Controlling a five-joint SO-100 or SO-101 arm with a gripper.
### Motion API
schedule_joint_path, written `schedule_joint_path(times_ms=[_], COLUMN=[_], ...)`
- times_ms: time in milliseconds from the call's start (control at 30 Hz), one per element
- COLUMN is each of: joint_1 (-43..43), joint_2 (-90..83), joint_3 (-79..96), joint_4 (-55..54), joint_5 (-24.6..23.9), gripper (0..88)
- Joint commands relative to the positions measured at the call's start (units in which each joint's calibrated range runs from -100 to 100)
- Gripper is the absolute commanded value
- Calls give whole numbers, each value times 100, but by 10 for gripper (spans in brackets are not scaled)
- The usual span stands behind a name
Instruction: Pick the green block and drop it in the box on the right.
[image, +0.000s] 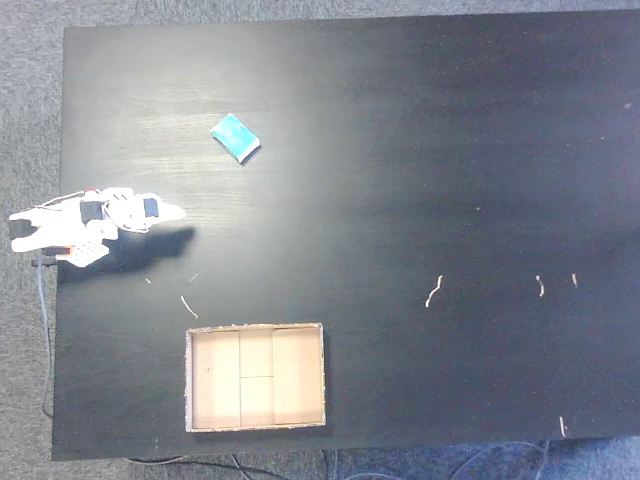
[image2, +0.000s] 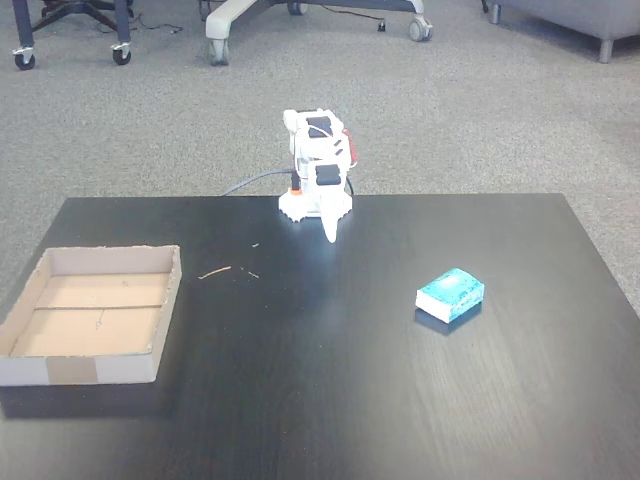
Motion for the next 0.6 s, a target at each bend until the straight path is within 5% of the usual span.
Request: schedule_joint_path(times_ms=[0, 567], joint_1=[-178, -385], joint_2=[-22, -22], joint_3=[133, 133], joint_4=[-41, -49], joint_5=[137, 342], gripper=[1, 1])
